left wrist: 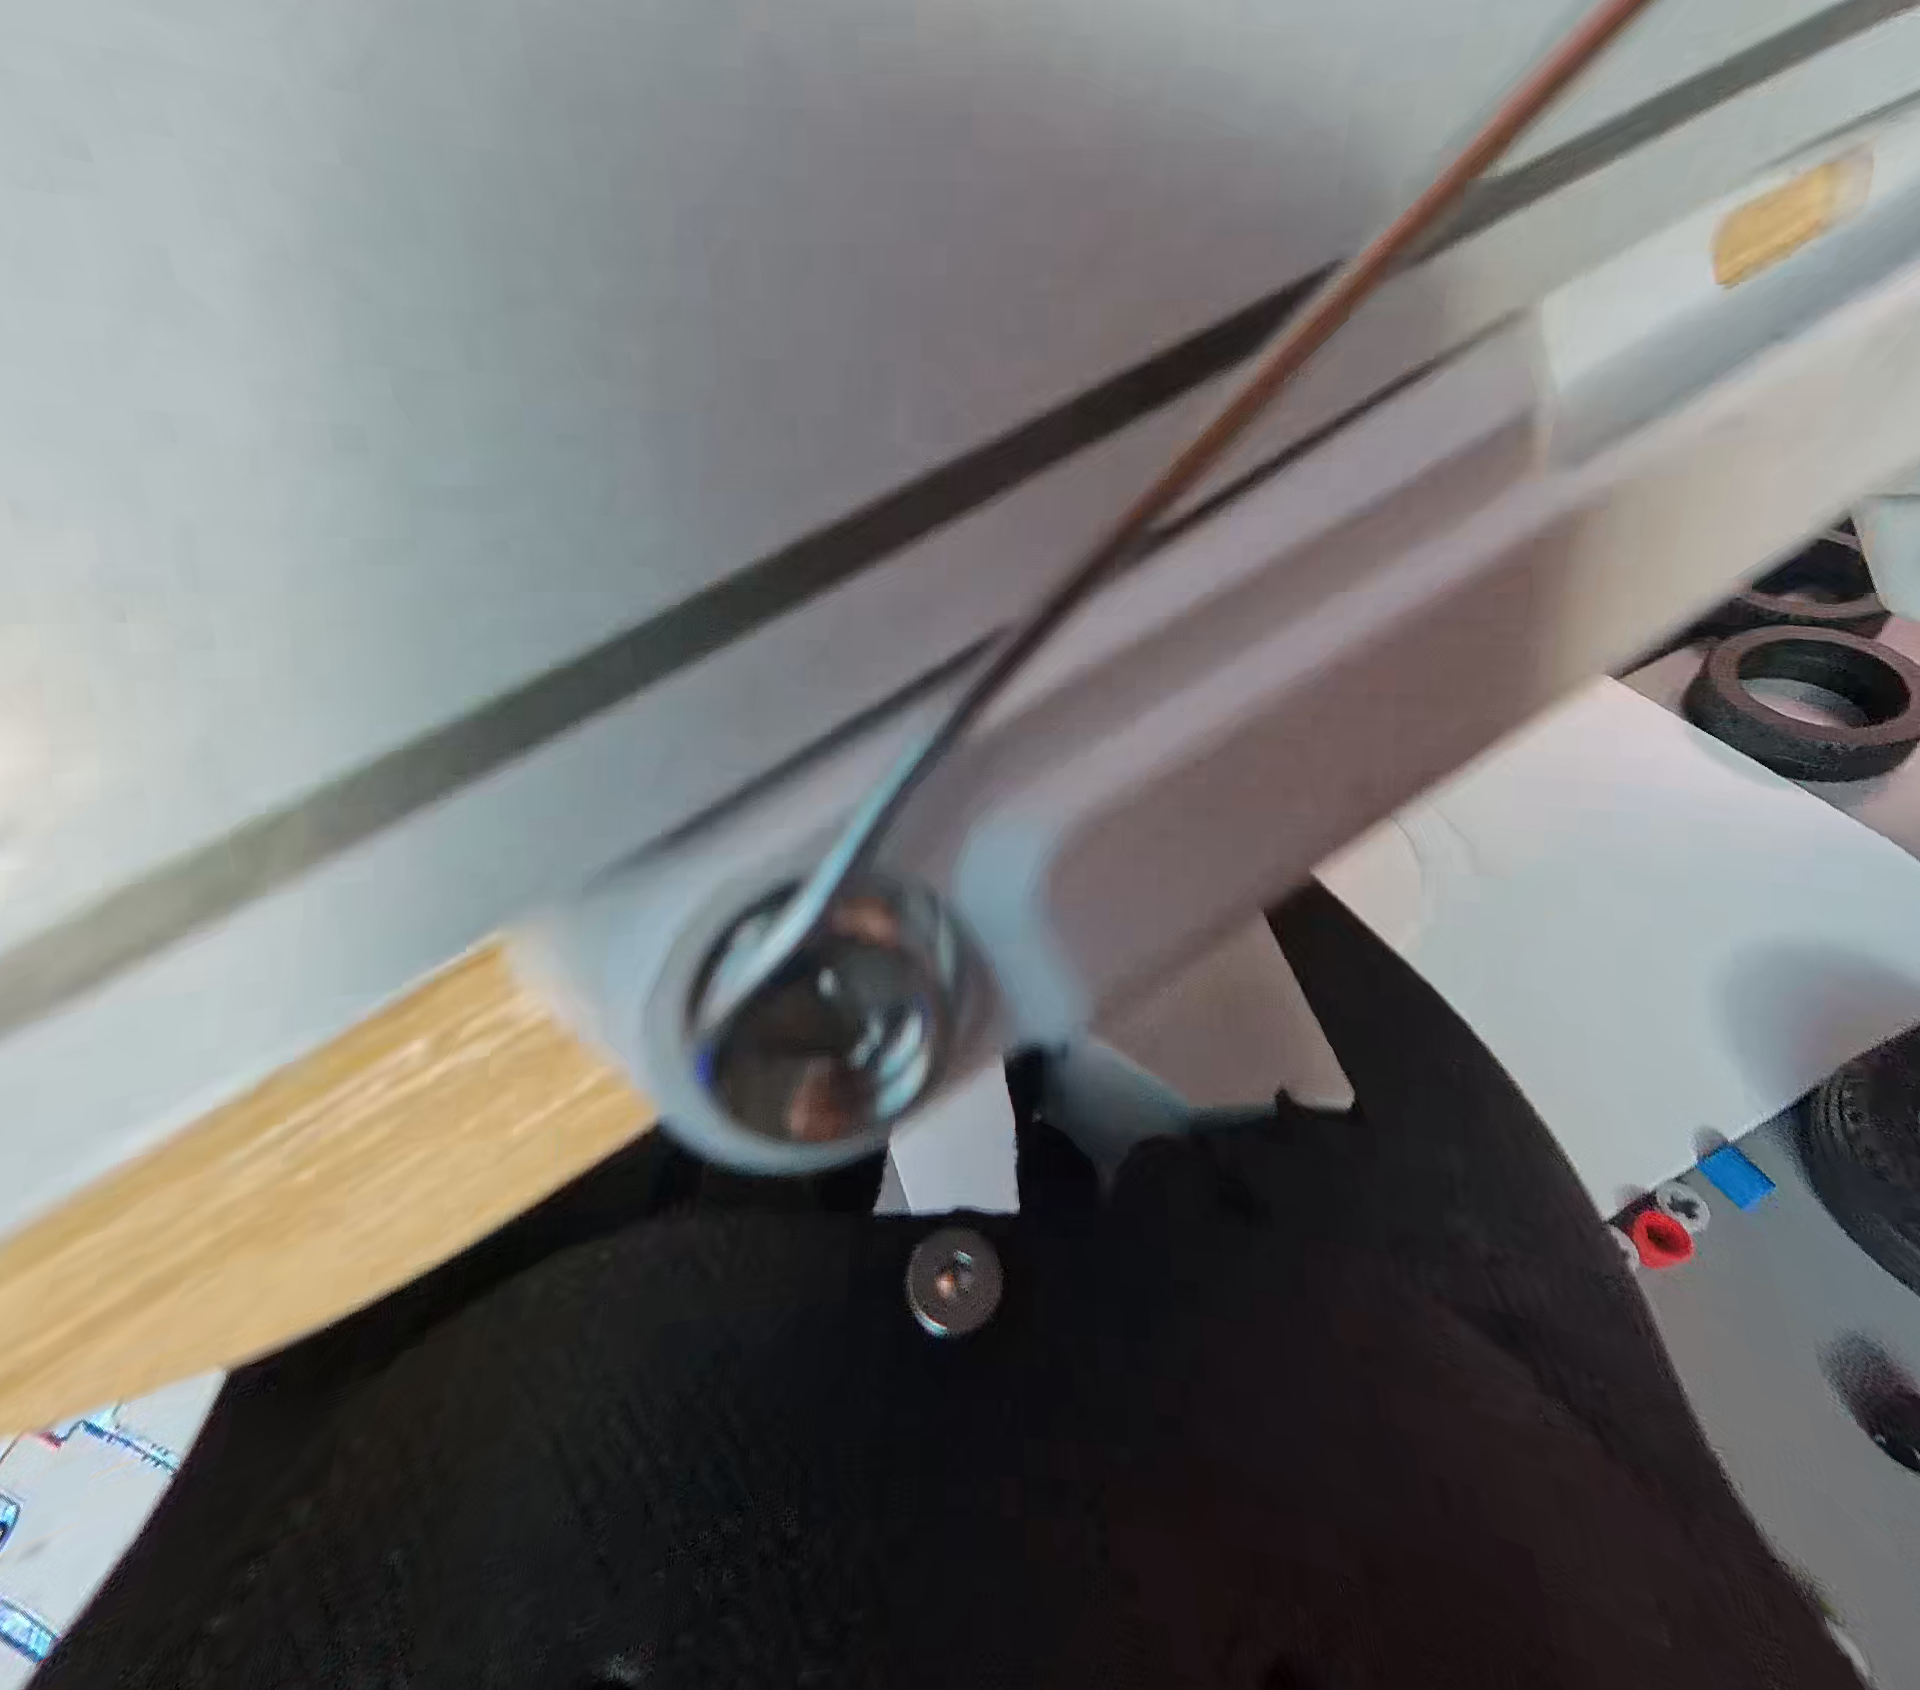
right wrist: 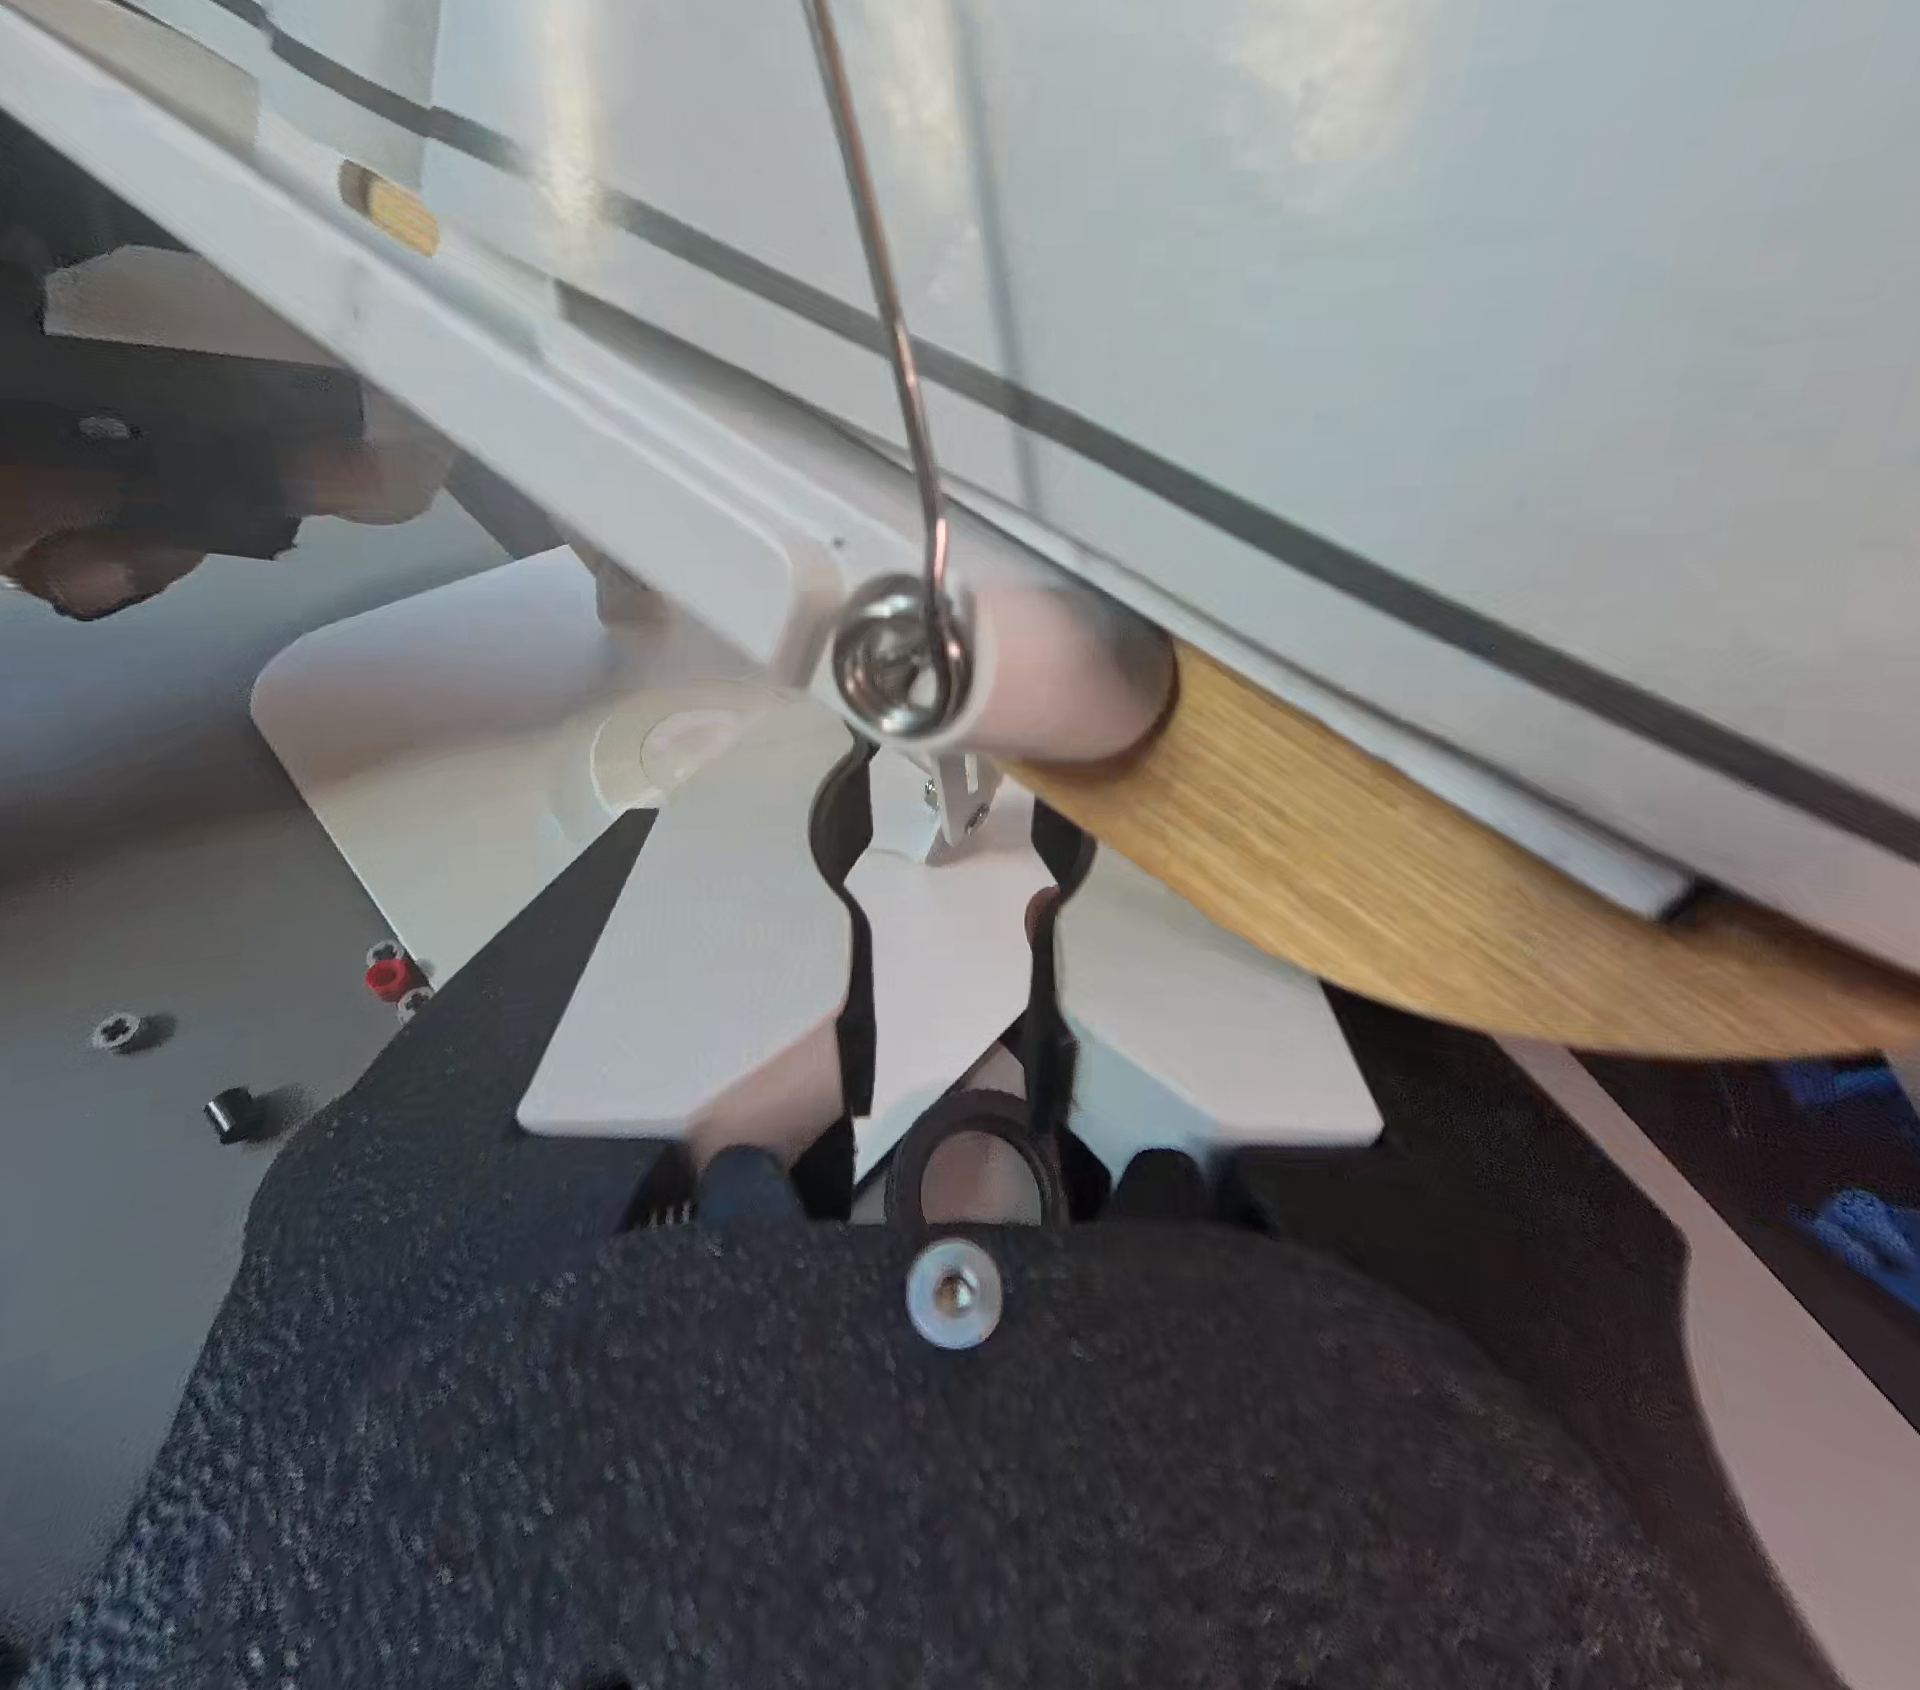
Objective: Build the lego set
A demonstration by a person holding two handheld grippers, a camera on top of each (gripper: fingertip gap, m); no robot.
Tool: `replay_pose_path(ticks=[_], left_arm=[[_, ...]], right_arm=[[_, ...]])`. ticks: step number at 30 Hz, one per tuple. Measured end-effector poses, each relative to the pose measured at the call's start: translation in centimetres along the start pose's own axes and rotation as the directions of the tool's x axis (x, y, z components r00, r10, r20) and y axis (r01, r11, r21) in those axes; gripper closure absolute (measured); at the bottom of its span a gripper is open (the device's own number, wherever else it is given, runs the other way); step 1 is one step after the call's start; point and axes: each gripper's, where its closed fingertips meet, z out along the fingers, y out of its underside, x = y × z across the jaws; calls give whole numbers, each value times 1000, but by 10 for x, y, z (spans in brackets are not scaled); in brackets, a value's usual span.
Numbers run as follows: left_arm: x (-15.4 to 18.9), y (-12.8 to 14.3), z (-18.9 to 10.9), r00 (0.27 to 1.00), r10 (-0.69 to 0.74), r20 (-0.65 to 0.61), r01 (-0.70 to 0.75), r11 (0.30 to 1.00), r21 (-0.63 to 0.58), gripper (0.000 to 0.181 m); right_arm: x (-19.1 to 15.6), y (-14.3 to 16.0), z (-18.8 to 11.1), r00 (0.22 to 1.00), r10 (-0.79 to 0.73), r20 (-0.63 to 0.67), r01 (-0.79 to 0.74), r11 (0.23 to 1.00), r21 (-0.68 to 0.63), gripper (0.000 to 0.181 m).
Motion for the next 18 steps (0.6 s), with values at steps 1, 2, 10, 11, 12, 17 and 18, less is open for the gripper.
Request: replay_pose_path(ticks=[1, 2, 10, 11, 12, 17, 18], left_arm=[[0, -1, -7, 1000, 19, -9, -19, 1000, 17, 178], [1, 2, -13, 999, 42, -23, -42, 999, 16, 171], [9, -4, -68, 986, 16, -165, -8, 998, 54, 154], [7, -9, -71, 984, -11, -176, 21, 998, 56, 153], [5, -10, -73, 983, -23, -181, 31, 999, 43, 161], [-1, -7, -69, 972, -115, -204, 108, 993, -43, 164], [-1, -7, -70, 968, -129, -214, 120, 991, -54, 165]], right_arm=[[0, 2, -9, 1000, 1, 16, -1, 1000, 6, 152], [-2, 5, -18, 999, 17, 40, -18, 1000, 10, 146], [43, 5, -69, 920, 371, 129, -386, 914, 122, 93], [52, -1, -71, 890, 428, 157, -450, 881, 144, 90], [60, -9, -73, 860, 475, 187, -505, 844, 178, 86], [55, -56, -81, 766, 525, 370, -624, 745, 236, 121], [54, -57, -79, 788, 525, 321, -604, 760, 239, 118]])
